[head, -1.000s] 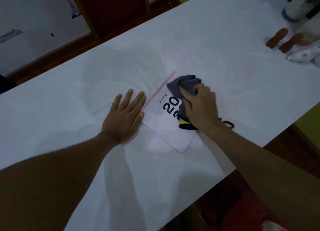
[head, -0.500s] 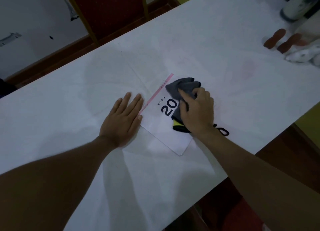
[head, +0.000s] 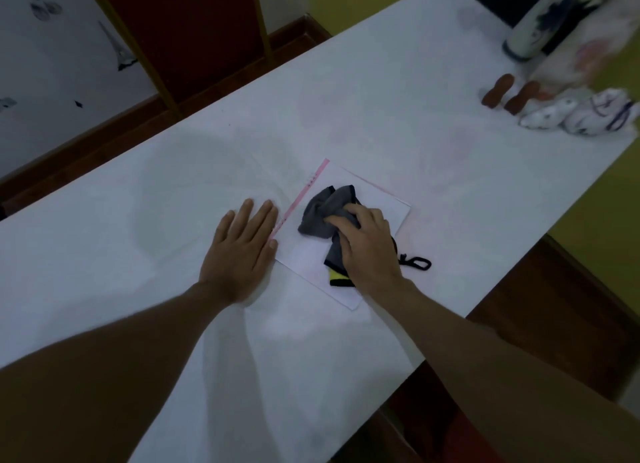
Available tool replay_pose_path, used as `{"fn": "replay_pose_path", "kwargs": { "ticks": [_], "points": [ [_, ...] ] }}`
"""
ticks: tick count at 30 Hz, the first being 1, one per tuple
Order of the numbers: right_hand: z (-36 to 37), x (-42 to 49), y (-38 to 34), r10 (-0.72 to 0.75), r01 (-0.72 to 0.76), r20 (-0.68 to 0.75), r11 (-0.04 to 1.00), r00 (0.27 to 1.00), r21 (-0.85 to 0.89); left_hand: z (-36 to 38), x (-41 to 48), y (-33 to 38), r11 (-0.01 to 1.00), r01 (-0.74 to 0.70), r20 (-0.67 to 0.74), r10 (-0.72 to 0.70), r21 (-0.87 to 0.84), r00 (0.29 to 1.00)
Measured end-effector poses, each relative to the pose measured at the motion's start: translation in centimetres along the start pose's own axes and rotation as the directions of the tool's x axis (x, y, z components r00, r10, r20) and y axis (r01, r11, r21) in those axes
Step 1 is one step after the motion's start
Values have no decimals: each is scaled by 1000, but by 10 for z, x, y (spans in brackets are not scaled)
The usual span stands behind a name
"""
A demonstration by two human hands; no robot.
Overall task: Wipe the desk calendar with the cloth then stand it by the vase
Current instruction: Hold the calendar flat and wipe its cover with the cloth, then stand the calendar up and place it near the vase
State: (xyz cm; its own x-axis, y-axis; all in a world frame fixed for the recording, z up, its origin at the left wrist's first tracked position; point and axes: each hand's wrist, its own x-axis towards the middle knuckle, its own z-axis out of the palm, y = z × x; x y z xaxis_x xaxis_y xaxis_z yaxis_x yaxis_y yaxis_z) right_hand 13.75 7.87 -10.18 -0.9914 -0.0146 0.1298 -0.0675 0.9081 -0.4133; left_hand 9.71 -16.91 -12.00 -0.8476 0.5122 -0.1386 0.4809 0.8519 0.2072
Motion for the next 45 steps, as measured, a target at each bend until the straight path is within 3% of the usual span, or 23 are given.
{"fn": "replay_pose_path", "kwargs": {
  "ticks": [6,10,13,20,25,29,39,45],
  "points": [
    [-24,-7,13,54,-46,-79,994,995,103,-16,8,20,978,98,-23,-104,-183,994],
    [-48,-1,34,66,-57,-128,996,990,73,-10,21,59,945,185,-41,-204,-271,978],
    [-67,10,60,62,-59,-145,998,987,27,5,23,65,951,216,-15,-225,-221,974],
    [-87,26,122,20,-26,-69,996,997,-87,7,35,37,998,-34,-66,30,-59,997],
    [-75,18,146,160,-160,-15,966,987,-201,-6,47,10,981,-186,-12,187,56,982],
    [-54,15,146,240,-231,-5,928,971,-294,-5,48,18,990,-136,-33,137,32,990],
    [-47,17,155,222,-204,27,930,975,-307,-8,45,37,991,-92,-67,98,95,993],
    [-60,24,128,228,-257,-155,944,961,-208,-25,42,50,993,30,-29,-27,112,999]
  ]
}}
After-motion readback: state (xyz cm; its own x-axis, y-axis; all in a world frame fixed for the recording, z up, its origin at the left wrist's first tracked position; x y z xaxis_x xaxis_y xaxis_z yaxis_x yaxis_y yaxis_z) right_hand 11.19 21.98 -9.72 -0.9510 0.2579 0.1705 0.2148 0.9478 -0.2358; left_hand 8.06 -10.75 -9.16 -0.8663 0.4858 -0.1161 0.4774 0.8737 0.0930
